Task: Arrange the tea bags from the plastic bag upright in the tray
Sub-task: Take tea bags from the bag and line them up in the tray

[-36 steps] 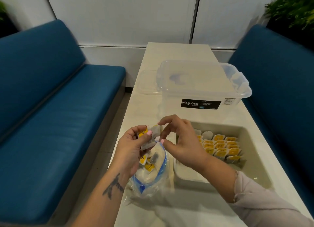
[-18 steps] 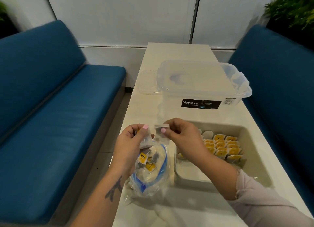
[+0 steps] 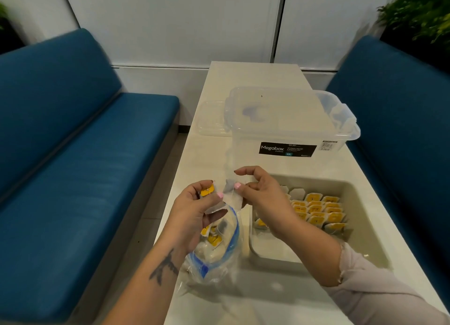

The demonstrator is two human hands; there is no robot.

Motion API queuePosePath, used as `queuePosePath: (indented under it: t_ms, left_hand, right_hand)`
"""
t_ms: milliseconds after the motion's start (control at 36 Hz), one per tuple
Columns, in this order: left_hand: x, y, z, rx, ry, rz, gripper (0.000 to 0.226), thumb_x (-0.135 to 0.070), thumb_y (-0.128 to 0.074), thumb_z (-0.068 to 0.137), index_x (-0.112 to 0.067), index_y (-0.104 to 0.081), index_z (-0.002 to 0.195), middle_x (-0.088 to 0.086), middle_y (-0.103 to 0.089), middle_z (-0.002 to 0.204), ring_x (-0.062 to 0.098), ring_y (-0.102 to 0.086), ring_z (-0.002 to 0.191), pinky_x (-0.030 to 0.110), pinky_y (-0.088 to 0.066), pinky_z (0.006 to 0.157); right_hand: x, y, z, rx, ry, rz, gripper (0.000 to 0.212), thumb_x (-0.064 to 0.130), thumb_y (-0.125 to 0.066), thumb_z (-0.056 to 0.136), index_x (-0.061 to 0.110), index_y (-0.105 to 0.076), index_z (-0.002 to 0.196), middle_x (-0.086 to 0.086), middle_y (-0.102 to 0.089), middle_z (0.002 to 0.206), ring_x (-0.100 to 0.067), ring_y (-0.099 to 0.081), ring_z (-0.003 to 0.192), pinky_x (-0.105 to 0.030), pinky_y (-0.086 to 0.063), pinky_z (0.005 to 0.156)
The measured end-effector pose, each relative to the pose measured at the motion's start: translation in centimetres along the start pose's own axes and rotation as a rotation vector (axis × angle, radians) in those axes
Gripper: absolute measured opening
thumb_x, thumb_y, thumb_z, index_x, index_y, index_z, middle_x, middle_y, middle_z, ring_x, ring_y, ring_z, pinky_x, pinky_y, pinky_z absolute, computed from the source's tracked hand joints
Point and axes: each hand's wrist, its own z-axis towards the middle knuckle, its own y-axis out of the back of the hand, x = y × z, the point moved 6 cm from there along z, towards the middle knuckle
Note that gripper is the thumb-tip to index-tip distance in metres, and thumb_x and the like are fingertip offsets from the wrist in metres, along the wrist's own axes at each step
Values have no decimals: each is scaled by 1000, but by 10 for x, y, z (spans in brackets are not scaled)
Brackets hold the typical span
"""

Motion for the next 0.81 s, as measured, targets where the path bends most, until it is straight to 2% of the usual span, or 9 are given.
queuePosePath:
  t_ms: [111,222,333,417,472,556,611,667,806]
  left_hand:
    - [5,0,1,0,93,-39,28,-9,-69,81,-9,-59,107,14,-68,100,26,-68,79,31,-59,57]
    - [6,0,2,-15,78,-36,33,1,-69,79,-10,-57,107,9,-67,90,18,-68,66,26,-57,53]
    - [2,4,4,-76,62,-44,34,6,-66,80,-10,-56,108,13,-65,96,20,-68,69,25,-57,54]
    - [-1,6,6,-92,42,-63,35,7,-65,80,-9,-55,109,12,-65,93,18,-68,65,24,-58,55]
    - [-2,5,6,-91,33,-72,35,8,-65,81,-9,-55,110,10,-65,91,18,-69,67,25,-59,58]
    - [-2,2,6,-78,22,-79,34,6,-65,80,-9,-55,109,12,-66,93,19,-69,70,24,-59,58]
    - [-3,1,5,-72,7,-61,35,3,-67,80,-9,-55,110,14,-64,100,20,-69,73,23,-58,57]
    - [-3,2,4,-77,-9,-28,36,-4,-69,80,-10,-56,113,13,-65,103,21,-70,76,24,-58,58]
    - [-3,13,6,-154,-36,81,30,-26,-69,83,-14,-60,109,12,-61,113,30,-69,92,40,-59,71]
  right_hand:
    - [7,-1,-2,41,72,13,21,7,-57,93,24,-66,100,6,-66,65,-5,-56,53,-18,-49,57]
    - [7,-1,-1,42,90,-4,22,8,-59,91,25,-72,88,9,-66,73,-1,-53,54,-19,-47,57]
    - [11,5,-2,-7,136,-260,15,23,-67,85,37,-69,90,9,-52,85,-4,-51,75,-22,-46,73]
    - [19,0,-8,86,212,-430,34,16,-72,75,37,-61,100,13,-41,108,-1,-44,102,-13,-38,85]
    - [20,-6,-10,125,315,-668,44,19,-74,70,37,-57,107,16,-38,121,-3,-36,116,-18,-35,95]
    - [21,-10,-9,104,426,-857,35,25,-72,77,33,-58,109,15,-50,118,-7,-42,113,-27,-34,97]
    - [21,-7,-6,54,399,-764,17,22,-68,84,29,-64,99,16,-62,98,-8,-54,99,-30,-41,91]
    - [16,-1,-3,3,309,-610,13,16,-65,86,29,-66,88,15,-65,83,-8,-60,85,-32,-49,82]
    - [3,9,5,-33,102,-134,13,7,-66,84,19,-63,80,0,-70,77,-10,-64,70,-28,-53,71]
